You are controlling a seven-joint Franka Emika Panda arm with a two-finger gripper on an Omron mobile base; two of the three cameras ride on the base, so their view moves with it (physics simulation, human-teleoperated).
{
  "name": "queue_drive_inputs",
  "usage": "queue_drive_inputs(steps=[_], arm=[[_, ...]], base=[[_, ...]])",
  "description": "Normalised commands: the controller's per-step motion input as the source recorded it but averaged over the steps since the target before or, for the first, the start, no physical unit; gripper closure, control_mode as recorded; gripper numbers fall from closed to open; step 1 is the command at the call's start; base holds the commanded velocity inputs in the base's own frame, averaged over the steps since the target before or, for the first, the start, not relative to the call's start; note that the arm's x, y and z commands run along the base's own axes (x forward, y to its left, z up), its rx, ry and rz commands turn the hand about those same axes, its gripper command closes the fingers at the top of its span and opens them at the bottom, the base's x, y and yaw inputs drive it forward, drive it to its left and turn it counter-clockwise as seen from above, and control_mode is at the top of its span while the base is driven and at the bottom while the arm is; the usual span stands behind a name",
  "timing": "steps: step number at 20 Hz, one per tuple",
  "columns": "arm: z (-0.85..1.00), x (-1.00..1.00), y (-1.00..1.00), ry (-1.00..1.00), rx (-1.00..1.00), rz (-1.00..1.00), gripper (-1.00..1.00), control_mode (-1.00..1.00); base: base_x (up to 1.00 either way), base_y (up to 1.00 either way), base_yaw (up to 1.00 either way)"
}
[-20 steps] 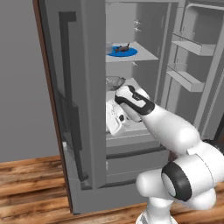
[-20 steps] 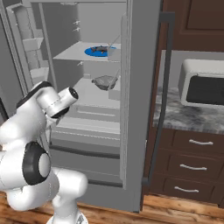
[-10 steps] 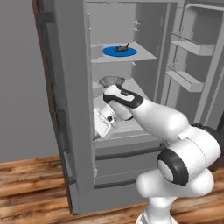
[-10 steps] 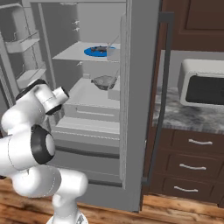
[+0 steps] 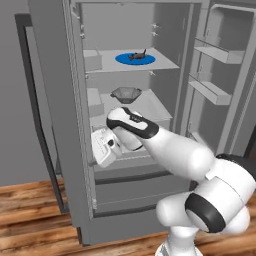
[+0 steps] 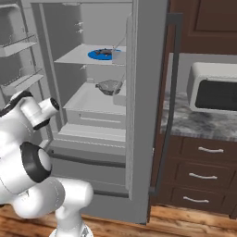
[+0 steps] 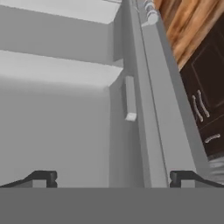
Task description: Retrieve the fish from the fridge and place it on the saucepan with marinade on the stove.
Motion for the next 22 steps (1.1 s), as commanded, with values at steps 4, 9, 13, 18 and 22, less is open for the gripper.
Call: queue_drive_inputs(steps=[4, 9, 13, 18, 22], arm=[[-0.09, 0.04, 0.16, 0.00, -0.02, -0.24, -1.00, -1.00], [0.02, 0.46, -0.82, -0.10, -0.13, 0.04, -1.00, -1.00], [-0.17, 0.07, -0.64, -0.21, -0.14, 0.06, -1.00, -1.00], [-0.71, 0.01, 0.03, 0.01, -0.16, 0.26, -1.00, -1.00], [-0.86, -0.01, 0.51, 0.00, -0.14, 0.32, -1.00, -1.00]], base=[[0.00, 0.00, 0.00], [0.00, 0.00, 0.00], [0.00, 0.00, 0.00], [0.00, 0.00, 0.00], [0.00, 0.00, 0.00]])
